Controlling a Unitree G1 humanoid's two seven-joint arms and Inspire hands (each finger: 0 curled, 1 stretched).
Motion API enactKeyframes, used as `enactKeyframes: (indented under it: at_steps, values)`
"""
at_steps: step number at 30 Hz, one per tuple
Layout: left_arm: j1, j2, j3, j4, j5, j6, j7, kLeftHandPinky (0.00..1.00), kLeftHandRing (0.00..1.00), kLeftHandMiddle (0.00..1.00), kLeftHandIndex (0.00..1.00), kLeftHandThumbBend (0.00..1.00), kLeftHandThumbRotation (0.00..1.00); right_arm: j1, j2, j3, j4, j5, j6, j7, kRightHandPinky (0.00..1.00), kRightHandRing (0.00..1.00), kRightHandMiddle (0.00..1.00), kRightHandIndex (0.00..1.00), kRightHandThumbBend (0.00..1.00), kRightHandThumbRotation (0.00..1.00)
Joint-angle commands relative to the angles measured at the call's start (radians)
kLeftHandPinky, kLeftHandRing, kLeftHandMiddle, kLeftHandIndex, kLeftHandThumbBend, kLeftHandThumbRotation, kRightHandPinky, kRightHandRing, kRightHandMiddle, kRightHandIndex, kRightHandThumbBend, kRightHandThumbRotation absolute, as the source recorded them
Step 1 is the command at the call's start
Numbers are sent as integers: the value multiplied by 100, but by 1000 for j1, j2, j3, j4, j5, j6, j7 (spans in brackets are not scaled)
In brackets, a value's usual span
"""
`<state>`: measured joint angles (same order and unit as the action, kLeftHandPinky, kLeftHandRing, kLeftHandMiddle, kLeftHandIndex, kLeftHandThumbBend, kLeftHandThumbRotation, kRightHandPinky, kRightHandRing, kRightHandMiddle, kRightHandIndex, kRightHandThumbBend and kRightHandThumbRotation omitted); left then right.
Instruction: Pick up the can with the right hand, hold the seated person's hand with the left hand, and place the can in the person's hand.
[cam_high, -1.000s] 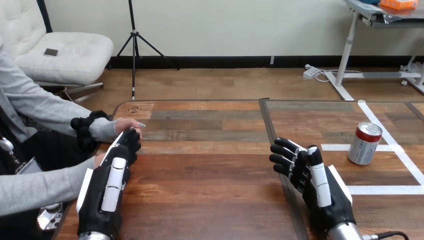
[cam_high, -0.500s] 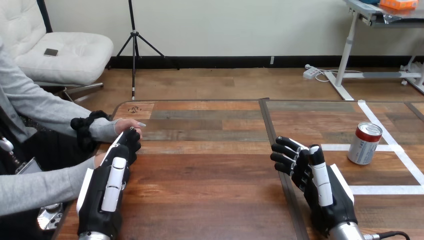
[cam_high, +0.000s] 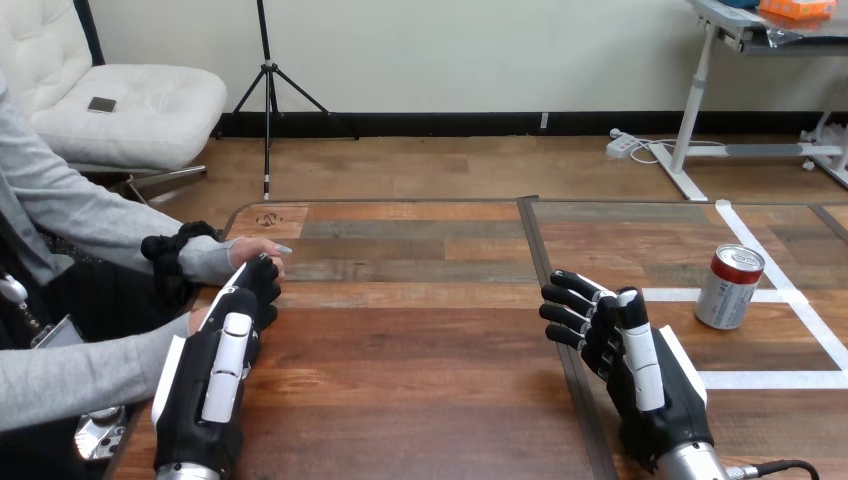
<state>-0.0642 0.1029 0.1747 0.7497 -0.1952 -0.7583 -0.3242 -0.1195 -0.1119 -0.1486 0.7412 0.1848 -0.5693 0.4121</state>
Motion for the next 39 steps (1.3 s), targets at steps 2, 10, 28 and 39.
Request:
enactKeyframes:
  at_steps: [2, 10, 28, 39]
  values:
    - [-27, 0, -4, -61, 10, -20, 10, 89, 90, 90, 88, 57, 91, -28, 5, 8, -65, 12, 5, 8, 82, 83, 83, 82, 85, 100]
    - [-21, -7, -8, -72, 5, -18, 14, 88, 90, 90, 88, 54, 92, -29, 15, 0, -83, 66, 35, 49, 86, 84, 84, 82, 83, 100]
    - [-22, -4, -11, -56, 13, -19, 11, 91, 91, 90, 89, 55, 94, -130, -59, -37, -112, 106, 97, 76, 85, 83, 83, 81, 86, 100]
    - [-16, -4, -17, -69, 27, -6, 22, 91, 91, 91, 88, 56, 92, -221, -123, -62, -96, 91, 110, 52, 84, 85, 84, 82, 88, 100]
